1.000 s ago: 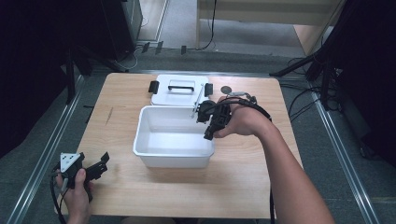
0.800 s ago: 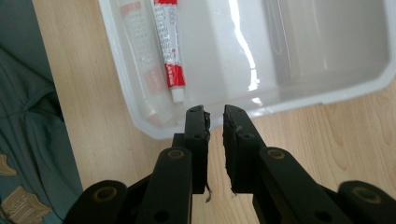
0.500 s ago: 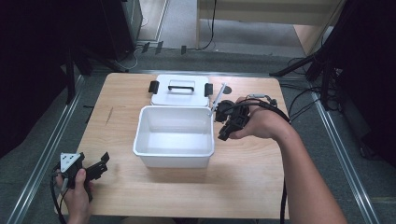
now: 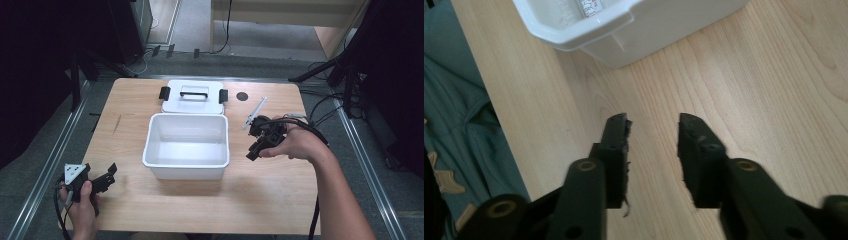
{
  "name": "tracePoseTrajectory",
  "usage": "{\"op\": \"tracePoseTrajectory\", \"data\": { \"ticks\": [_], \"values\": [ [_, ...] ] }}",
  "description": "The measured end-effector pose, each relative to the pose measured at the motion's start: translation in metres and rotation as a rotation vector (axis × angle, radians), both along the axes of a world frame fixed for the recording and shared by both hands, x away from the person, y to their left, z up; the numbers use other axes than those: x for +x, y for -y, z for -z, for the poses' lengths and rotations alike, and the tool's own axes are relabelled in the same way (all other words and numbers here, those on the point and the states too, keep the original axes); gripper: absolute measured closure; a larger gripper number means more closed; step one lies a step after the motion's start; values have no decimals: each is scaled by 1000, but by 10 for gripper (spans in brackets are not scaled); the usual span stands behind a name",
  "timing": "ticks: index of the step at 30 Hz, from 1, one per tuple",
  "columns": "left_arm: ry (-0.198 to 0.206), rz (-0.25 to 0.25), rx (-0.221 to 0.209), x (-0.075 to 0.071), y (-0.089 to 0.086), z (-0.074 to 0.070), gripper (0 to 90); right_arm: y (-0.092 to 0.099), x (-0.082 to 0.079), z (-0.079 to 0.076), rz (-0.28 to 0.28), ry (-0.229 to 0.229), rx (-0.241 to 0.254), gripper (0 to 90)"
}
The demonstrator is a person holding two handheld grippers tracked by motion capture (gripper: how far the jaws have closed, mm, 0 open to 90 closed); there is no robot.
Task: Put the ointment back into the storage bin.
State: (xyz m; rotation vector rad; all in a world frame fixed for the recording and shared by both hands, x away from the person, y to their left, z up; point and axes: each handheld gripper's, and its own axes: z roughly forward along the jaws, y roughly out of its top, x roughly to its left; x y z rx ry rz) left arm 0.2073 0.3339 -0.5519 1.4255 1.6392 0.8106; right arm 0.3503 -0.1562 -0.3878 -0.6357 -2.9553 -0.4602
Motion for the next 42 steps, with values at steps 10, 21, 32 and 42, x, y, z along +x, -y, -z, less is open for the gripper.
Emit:
{"op": "tracePoseTrajectory", "data": {
  "ticks": [10, 21, 32, 42],
  "values": [
    [2, 0, 1, 0, 0, 0, 72, 34, -10, 33, 127, 52, 12, 445],
    [1, 1, 3, 0, 0, 0, 71, 73, -26, 61, 363, 168, 118, 193],
    [7, -2, 2, 0, 1, 0, 72, 94, -55, 87, 484, 346, 152, 0],
    [3, 1, 6, -1, 1, 0, 71, 122, -82, 114, 646, 453, 287, 0]
  ]
}}
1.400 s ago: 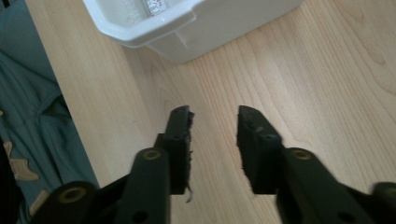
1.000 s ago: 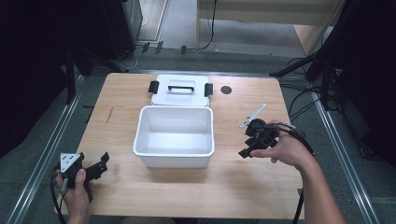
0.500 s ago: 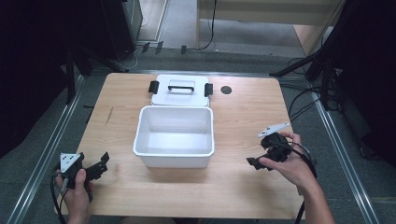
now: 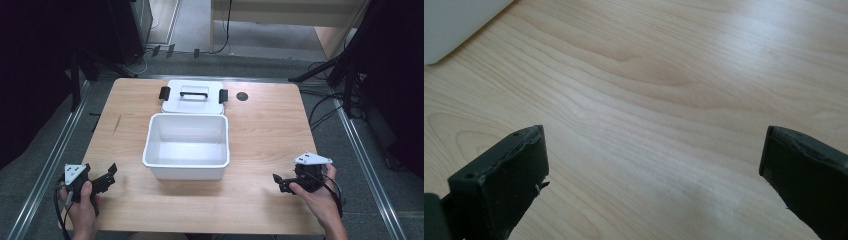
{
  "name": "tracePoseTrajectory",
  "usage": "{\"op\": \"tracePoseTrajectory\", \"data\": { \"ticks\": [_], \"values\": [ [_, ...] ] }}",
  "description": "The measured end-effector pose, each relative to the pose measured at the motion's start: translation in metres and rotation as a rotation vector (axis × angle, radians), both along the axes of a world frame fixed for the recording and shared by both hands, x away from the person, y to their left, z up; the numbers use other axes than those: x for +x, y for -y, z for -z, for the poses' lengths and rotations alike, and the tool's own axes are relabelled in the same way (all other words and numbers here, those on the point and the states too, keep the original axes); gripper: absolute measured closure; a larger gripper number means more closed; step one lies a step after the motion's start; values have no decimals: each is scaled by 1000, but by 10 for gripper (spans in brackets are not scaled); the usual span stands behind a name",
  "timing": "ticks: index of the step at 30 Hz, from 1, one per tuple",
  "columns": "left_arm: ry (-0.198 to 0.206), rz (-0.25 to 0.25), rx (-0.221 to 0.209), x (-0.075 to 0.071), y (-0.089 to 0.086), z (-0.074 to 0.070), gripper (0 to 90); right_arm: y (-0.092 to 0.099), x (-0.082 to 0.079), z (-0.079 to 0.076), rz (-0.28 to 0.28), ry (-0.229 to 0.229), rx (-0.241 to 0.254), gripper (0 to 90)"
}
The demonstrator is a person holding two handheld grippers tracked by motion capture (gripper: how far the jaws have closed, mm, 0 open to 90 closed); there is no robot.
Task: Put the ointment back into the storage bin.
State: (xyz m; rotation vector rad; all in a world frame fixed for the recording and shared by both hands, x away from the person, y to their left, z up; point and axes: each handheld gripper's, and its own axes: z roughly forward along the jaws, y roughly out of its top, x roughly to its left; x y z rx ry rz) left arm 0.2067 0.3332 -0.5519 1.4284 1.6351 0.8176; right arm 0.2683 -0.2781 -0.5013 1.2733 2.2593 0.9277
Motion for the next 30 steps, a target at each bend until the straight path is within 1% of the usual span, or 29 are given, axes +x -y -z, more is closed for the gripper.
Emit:
{"op": "tracePoseTrajectory", "data": {
  "ticks": [2, 5, 6, 8, 12, 14, 16, 17, 19, 22, 26, 30],
  "values": [
    [0, 1, 0, 0, 0, 0, 71, 7, -4, 7, 16, 3, 18, 0],
    [0, 1, 1, 0, 0, 0, 71, 18, -10, 17, 48, -2, 20, 0],
    [0, 1, 1, 0, 0, 0, 72, 22, -12, 20, 66, -5, 27, 0],
    [0, 2, 3, 0, 0, 0, 72, 29, -15, 25, 82, -22, 44, 0],
    [-3, 1, 3, 0, 0, 0, 71, 39, -23, 31, 109, -16, 52, 0],
    [-3, 1, 3, 0, 0, 0, 72, 45, -27, 33, 121, -10, 66, 0],
    [-3, 1, 3, 0, 0, 0, 72, 46, -28, 34, 128, -8, 70, 0],
    [-2, 1, 3, 0, 0, 0, 72, 52, -31, 36, 136, -4, 80, 0],
    [-2, 2, 3, 0, 0, 0, 72, 56, -34, 38, 146, 6, 87, 0],
    [-2, 1, 3, 0, 1, 0, 71, 62, -37, 39, 167, 21, 110, 0],
    [-1, 2, 3, 0, 0, 0, 71, 68, -40, 41, 193, 55, 155, 0],
    [-2, 3, 3, 0, 0, 0, 72, 71, -41, 44, 218, 56, 213, 0]
  ]
}}
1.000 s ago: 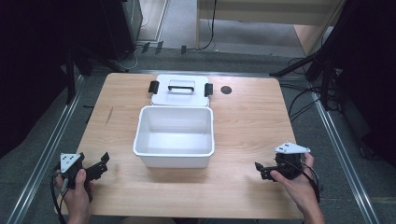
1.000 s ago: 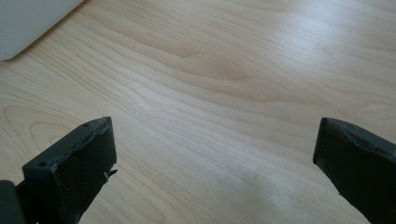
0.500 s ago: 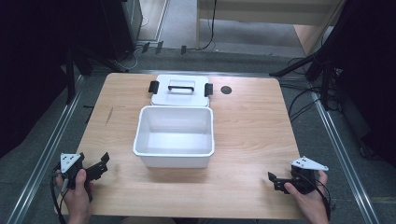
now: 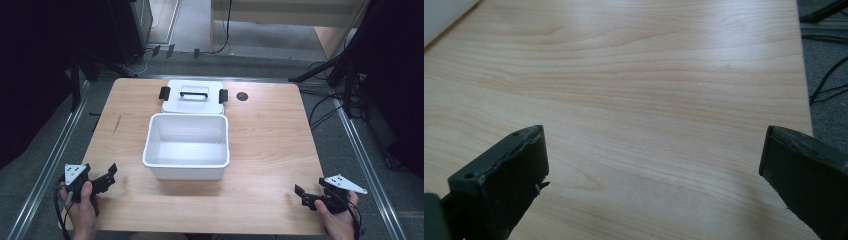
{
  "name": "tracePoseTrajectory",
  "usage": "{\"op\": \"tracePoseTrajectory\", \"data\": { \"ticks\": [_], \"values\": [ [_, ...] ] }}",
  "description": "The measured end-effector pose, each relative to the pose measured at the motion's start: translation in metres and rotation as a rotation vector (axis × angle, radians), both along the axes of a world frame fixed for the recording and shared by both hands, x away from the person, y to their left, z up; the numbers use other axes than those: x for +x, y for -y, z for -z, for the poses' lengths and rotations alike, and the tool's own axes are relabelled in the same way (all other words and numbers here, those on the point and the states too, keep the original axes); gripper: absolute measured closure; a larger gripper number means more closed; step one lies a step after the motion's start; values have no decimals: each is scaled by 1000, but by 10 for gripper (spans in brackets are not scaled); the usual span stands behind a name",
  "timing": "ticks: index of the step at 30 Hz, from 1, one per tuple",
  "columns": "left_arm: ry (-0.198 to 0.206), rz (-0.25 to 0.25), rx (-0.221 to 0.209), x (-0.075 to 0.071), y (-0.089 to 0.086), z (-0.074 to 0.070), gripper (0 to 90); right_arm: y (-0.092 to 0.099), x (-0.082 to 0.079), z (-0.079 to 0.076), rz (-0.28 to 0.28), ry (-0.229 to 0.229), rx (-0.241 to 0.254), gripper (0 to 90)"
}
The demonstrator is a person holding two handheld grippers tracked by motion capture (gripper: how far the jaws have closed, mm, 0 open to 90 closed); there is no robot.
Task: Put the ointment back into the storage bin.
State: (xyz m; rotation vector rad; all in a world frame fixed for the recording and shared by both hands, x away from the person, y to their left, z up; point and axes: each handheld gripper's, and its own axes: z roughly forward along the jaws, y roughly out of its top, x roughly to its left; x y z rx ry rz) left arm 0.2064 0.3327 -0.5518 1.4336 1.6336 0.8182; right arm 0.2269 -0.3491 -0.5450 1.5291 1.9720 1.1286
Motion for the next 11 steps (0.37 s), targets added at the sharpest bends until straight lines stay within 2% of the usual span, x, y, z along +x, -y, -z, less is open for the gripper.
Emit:
{"op": "tracePoseTrajectory", "data": {
  "ticks": [5, 11],
  "values": [
    [-2, 1, 7, 0, 1, 0, 72, 3, 0, 1, 34, 7, 36, 0],
    [-4, 0, 9, 0, 1, 0, 72, 4, -1, 3, 40, 4, 43, 0]
  ]
}}
